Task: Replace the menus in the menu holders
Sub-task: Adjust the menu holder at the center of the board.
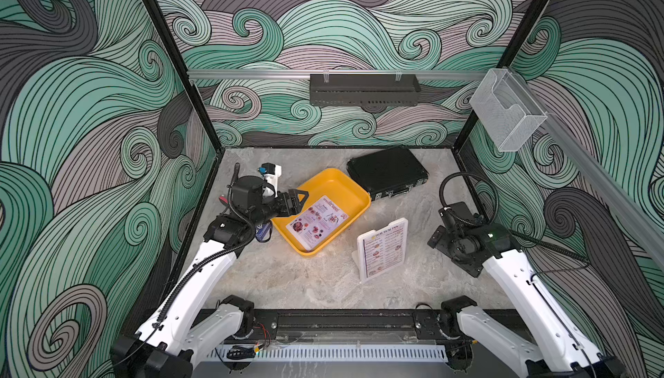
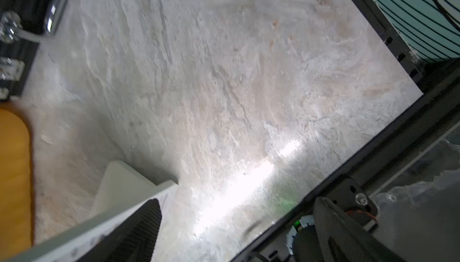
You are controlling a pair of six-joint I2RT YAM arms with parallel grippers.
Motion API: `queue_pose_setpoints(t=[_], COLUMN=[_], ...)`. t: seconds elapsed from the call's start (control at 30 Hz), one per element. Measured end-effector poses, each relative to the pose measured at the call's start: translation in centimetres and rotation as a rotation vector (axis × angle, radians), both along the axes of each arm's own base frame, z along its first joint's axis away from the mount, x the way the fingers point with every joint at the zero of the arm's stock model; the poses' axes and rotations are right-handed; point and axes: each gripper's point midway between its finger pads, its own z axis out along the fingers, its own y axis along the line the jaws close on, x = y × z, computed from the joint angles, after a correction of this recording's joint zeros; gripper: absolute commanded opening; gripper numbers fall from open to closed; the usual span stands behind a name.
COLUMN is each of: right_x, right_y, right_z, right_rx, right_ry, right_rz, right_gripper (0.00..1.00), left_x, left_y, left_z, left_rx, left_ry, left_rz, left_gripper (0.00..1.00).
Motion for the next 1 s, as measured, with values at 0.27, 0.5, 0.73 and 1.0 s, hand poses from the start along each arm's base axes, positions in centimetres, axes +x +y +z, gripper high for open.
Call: queue_pose_setpoints(t=[0.27, 0.5, 0.73, 1.0], right_x=[-0.6, 3.2, 6.4, 9.7], right_y=[5.6, 9.5, 11.4, 13.1], right_z=[-1.7, -1.8, -1.3, -1.9], right_rx=[0.259, 0.375, 0.418, 0.427], right_ry=[-0.014, -0.072, -0.155, -0.199], right_rz=[0.211, 0.346, 0.406, 0.477], right_gripper=[0.93, 0.91, 0.88, 0.86], left_x=[-1.8, -3.2, -3.7, -2.9], left_y=[-6.3, -10.9, -14.0, -16.9], left_z=[-2.1, -1.4, -0.6, -1.4], left_rx=[-0.027, -0.065, -0.061, -0.055], left_ry=[0.114, 0.169, 0.188, 0.315], left_rz=[-0.212, -0.379, -0.453, -0.412], left_gripper=[0.81, 0.78, 0.58, 0.39])
